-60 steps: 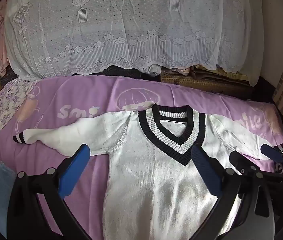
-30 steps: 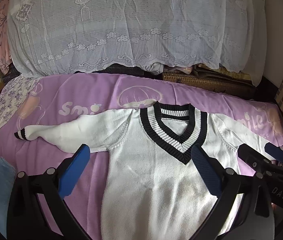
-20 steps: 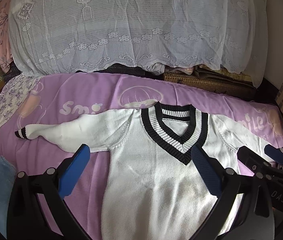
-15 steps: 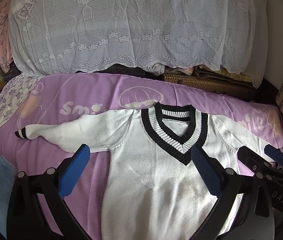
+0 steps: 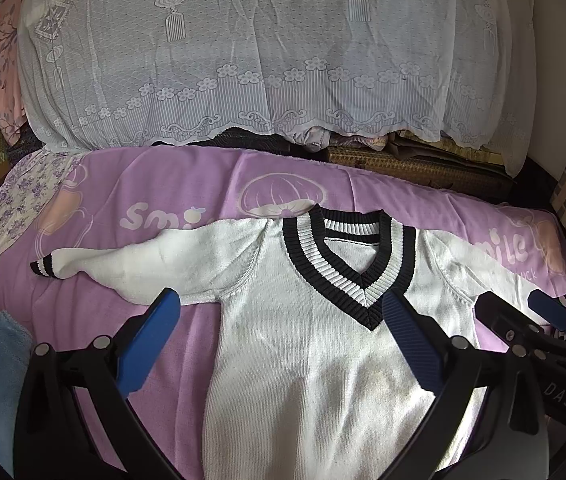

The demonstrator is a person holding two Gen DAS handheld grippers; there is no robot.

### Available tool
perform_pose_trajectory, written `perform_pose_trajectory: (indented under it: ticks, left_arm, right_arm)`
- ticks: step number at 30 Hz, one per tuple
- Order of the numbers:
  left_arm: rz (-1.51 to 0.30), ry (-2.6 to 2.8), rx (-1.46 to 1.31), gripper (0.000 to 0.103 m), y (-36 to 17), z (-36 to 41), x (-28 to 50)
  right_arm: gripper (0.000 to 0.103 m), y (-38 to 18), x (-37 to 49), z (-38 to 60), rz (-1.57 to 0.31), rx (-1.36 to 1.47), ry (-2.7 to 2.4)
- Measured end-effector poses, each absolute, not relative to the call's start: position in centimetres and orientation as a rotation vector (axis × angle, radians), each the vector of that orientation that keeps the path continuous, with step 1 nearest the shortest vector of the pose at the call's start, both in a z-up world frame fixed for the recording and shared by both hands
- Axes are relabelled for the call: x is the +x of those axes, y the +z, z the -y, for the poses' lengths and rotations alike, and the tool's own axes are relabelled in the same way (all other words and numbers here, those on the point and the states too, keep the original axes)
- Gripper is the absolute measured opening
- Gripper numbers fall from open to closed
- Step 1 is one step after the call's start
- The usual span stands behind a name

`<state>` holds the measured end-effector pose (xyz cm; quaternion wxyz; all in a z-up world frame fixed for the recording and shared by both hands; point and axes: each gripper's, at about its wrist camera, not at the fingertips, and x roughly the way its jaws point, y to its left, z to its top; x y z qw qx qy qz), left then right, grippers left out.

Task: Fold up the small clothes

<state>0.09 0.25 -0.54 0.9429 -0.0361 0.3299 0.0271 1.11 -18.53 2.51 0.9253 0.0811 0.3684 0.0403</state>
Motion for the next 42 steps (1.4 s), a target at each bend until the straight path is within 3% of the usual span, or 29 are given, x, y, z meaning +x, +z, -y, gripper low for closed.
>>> perform_pose_trajectory:
  ticks: [42]
  left_arm:
    - [-0.675,0.055,-0.073,0.099,-0.63,-0.36,0.01]
  right_arm:
    - [0.100,2.36,1.09,18.49,-0.755,0.172,0.085]
